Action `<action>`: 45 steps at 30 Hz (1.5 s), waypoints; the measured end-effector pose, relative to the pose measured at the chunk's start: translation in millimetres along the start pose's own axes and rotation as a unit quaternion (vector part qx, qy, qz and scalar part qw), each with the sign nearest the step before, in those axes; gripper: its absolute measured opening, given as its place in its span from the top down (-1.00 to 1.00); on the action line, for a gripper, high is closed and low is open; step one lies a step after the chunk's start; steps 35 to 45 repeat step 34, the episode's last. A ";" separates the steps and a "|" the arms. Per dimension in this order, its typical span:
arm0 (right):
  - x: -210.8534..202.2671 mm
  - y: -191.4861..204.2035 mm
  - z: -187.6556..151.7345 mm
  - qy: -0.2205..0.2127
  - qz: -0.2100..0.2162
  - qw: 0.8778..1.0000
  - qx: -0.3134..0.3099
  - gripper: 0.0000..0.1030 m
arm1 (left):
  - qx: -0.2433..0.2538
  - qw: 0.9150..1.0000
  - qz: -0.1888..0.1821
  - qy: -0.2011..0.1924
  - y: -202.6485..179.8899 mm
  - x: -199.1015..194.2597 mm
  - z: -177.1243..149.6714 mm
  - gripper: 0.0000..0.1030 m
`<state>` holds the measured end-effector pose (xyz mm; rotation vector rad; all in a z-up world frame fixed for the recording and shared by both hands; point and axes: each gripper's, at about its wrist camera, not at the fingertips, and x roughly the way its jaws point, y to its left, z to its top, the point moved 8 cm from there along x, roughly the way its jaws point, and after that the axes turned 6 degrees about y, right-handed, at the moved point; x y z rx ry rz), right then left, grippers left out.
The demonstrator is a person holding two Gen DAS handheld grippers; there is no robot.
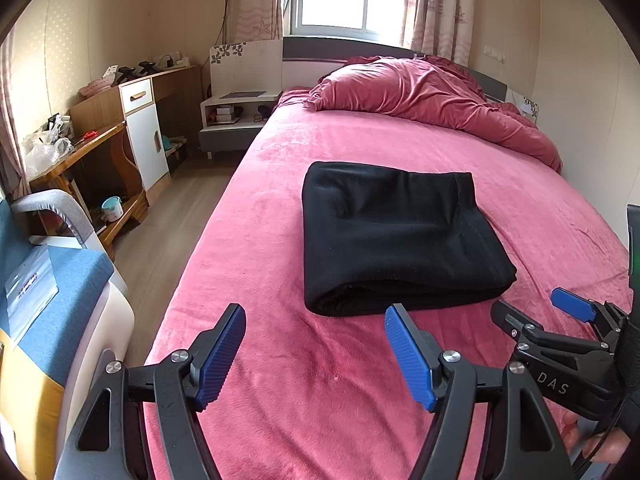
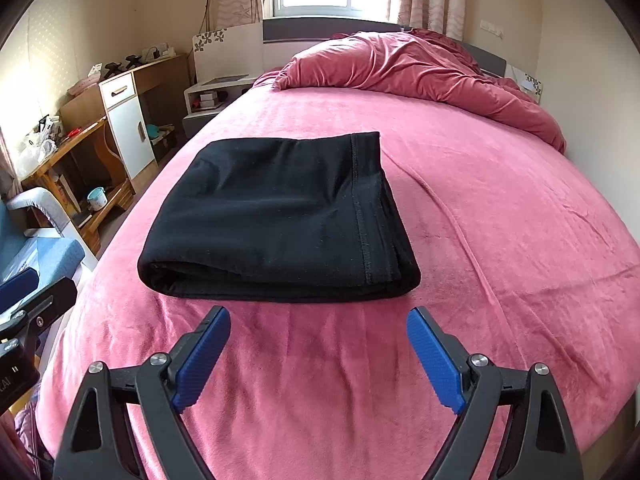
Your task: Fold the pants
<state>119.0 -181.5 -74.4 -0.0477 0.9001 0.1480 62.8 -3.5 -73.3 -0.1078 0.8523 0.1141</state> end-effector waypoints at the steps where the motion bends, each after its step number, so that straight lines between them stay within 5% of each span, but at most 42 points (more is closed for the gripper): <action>1: -0.3 0.5 -0.2 0.000 0.000 1.000 0.000 -0.75 | 0.000 1.000 0.000 0.000 0.3 -0.4 0.0 -0.43; 45: 6.7 -0.6 -6.4 0.009 0.002 1.000 0.005 -0.76 | -0.002 1.000 0.010 -0.013 1.6 -7.3 0.1 -0.43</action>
